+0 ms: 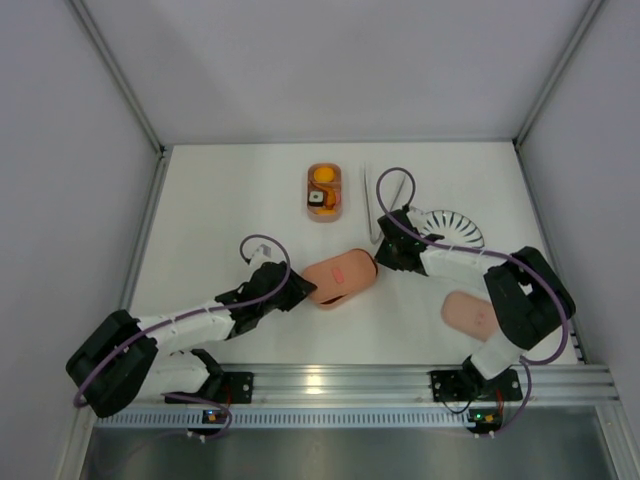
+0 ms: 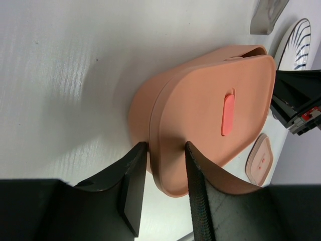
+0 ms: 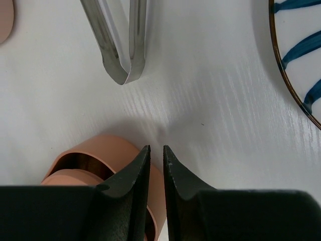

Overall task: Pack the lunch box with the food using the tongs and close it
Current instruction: Close the box lid on the packing box.

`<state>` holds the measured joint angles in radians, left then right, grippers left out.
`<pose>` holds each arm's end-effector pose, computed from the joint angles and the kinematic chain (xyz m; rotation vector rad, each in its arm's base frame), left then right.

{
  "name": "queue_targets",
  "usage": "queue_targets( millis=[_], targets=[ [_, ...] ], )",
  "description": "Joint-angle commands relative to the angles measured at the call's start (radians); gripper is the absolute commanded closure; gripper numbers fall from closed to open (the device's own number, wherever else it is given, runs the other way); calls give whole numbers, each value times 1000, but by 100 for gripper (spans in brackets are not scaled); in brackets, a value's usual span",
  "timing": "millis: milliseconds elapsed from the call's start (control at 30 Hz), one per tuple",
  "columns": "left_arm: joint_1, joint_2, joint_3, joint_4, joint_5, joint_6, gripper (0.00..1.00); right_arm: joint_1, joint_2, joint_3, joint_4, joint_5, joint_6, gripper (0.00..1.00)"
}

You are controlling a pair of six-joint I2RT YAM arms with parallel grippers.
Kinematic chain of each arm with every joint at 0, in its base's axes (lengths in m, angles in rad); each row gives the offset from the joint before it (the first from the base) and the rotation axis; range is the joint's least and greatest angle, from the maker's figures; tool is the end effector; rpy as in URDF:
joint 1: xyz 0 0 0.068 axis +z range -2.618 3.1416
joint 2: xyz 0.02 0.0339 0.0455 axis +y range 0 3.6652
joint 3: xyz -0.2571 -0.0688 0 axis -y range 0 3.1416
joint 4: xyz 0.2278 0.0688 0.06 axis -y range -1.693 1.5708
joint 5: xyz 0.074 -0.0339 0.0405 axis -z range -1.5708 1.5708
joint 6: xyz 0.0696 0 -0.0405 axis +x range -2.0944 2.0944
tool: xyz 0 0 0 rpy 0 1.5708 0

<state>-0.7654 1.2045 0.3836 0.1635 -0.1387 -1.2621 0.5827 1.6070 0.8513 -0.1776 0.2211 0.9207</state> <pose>0.1799 -0.1595 0.1404 -0.6677 2.3006 -0.9106 0.2762 0.1637 0.1438 0.5121 2.4554 0.3616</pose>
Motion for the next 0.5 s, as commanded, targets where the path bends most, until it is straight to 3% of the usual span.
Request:
queue_targets(
  millis=[0,467],
  targets=[
    [-21,-8,43,18,-21,-34,59,54,-39,-5,40,-52,23,84],
    [-37,13,90,-19,13,-3,55,78,-38,3,35,-51,33,84]
  ],
)
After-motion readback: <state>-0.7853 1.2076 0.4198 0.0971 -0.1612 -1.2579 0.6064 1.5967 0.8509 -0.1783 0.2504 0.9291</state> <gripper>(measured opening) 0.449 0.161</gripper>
